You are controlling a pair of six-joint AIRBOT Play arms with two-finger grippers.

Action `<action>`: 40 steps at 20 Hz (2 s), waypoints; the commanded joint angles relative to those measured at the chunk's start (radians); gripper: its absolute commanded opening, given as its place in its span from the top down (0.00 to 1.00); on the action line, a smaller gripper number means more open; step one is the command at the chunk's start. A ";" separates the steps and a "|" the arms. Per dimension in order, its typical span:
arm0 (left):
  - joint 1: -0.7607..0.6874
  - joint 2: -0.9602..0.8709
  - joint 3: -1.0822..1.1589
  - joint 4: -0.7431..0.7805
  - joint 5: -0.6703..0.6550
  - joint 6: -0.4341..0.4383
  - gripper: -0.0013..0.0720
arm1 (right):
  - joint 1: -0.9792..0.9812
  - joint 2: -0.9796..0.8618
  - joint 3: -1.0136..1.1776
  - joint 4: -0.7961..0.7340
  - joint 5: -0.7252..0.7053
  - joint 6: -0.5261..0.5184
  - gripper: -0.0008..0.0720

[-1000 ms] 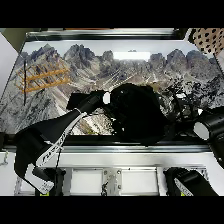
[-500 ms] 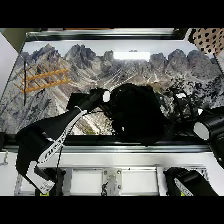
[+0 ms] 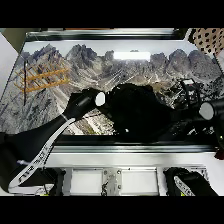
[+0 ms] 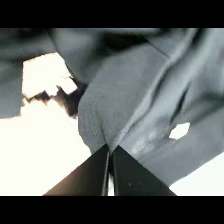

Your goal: Fold the clothes and pants, and hang the long-sleeved shirts on hangers.

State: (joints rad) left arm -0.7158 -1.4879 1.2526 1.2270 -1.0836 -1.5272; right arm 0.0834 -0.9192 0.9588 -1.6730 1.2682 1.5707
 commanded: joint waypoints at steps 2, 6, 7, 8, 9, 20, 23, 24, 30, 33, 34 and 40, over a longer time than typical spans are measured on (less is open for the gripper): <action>-0.149 0.147 -0.183 -0.001 0.119 -0.172 0.96 | -0.063 -0.218 0.094 0.097 -0.108 -0.083 0.97; -0.279 0.135 -0.193 0.002 0.171 -0.210 0.96 | -0.063 -0.357 0.094 0.227 -0.154 -0.083 0.55; -0.291 0.127 -0.193 0.002 0.182 -0.210 0.96 | -0.063 -0.364 0.095 0.227 -0.154 -0.083 0.20; -0.292 0.120 -0.193 0.002 0.188 -0.217 0.96 | -0.065 -0.354 0.098 0.226 -0.152 -0.083 0.16; -0.285 0.115 -0.193 0.002 0.186 -0.224 0.96 | -0.069 -0.331 0.101 0.222 -0.139 -0.083 0.17; -0.166 0.116 -0.193 0.001 0.166 -0.227 0.96 | -0.071 -0.095 -0.345 0.353 -0.243 0.173 0.20; -0.166 0.116 -0.193 0.001 0.150 -0.227 0.96 | -0.072 -0.117 -0.346 0.337 -0.352 0.173 0.20; -0.166 0.116 -0.193 0.001 0.136 -0.227 0.96 | -0.072 -0.126 -0.346 0.332 -0.373 0.172 0.32; -0.084 0.219 -0.177 0.013 0.091 -0.227 0.96 | -0.072 -0.053 -0.175 0.172 -0.219 0.078 0.97; 0.061 0.352 -0.009 -0.008 0.040 -0.227 0.96 | -0.071 0.036 0.146 0.193 -0.053 -0.050 0.97; 0.104 0.396 0.072 -0.041 0.042 -0.227 0.96 | -0.071 0.057 0.248 0.212 -0.025 -0.053 0.97; 0.172 0.585 0.471 -0.101 0.230 -0.214 0.96 | -0.071 0.160 0.760 0.513 -0.097 -0.054 0.97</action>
State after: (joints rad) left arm -0.5678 -0.9791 1.5692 1.1465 -0.9501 -1.7496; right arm 0.0120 -0.8036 1.5127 -1.3125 1.2110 1.5345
